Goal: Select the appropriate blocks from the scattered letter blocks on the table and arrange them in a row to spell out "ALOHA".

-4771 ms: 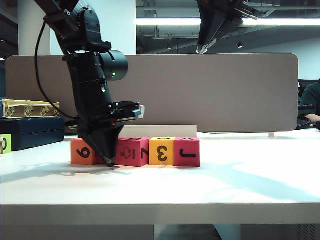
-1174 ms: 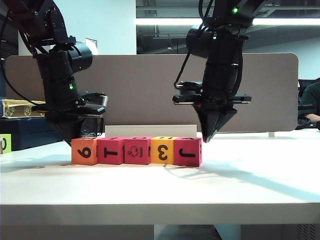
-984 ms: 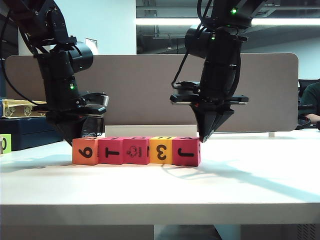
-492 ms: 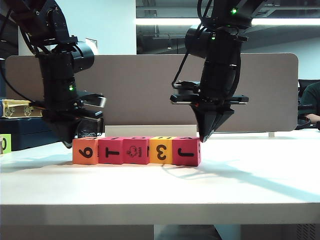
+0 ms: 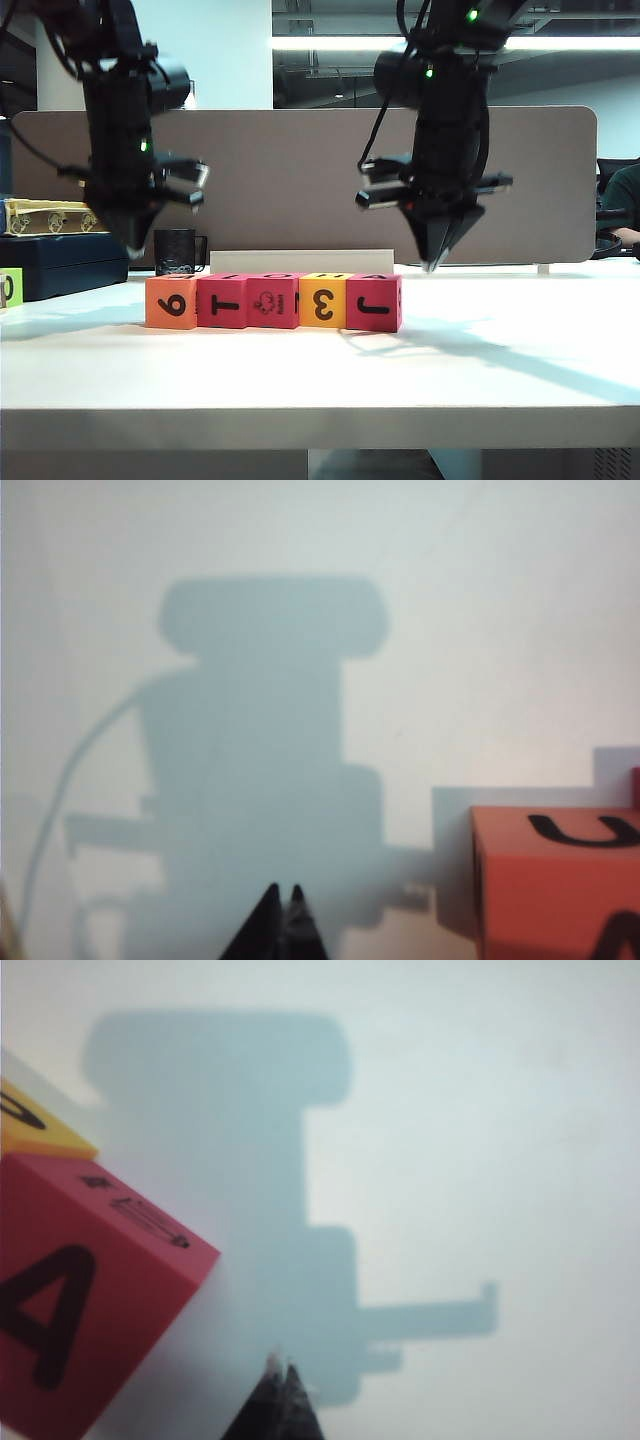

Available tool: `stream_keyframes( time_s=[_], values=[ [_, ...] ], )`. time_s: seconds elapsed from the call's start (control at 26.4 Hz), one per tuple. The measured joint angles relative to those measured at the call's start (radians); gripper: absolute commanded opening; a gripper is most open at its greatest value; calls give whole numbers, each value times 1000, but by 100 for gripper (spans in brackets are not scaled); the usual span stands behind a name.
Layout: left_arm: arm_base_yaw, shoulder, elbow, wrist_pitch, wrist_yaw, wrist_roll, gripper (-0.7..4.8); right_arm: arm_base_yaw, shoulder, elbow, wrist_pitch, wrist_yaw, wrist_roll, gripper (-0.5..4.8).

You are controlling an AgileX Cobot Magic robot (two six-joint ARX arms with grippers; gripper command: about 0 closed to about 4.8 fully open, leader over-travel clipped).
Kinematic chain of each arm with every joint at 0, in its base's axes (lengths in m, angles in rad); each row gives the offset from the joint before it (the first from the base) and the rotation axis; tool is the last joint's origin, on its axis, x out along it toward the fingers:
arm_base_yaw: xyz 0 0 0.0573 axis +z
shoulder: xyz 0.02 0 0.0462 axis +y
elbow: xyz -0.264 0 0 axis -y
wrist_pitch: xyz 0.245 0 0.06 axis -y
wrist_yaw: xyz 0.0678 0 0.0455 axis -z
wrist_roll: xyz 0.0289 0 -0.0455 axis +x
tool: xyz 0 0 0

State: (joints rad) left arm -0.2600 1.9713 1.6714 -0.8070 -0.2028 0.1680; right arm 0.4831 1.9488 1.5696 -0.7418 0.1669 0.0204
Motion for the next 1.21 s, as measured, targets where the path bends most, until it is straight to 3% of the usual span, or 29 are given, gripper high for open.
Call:
stream_keyframes(
  time_s=[0.11, 0.42, 0.49, 0.64, 0.8, 0.95, 1.21],
  values=[
    [0, -3, 71, -89, 6, -7, -6, 0, -57, 0, 0, 13, -17, -5],
    [-2, -84, 100, -248, 190, -49, -6, 2, -277, 4, -60, -1, -22, -5],
    [-28, -121, 98, -325, 204, -57, -6, 3, -361, 4, -173, -59, -18, -5],
    [-85, -162, 97, -386, 223, -56, -6, 45, -425, 3, -277, -78, -10, -5],
    [-154, -222, 33, -378, 227, -57, -6, 93, -494, 1, -333, -85, -10, -5],
    [-217, -379, -172, -233, 250, -79, -6, 110, -583, 1, -385, -84, -3, -5],
    [-215, -668, -467, -47, 257, -137, -6, 110, -747, -122, -389, -86, 11, -5]
  ],
)
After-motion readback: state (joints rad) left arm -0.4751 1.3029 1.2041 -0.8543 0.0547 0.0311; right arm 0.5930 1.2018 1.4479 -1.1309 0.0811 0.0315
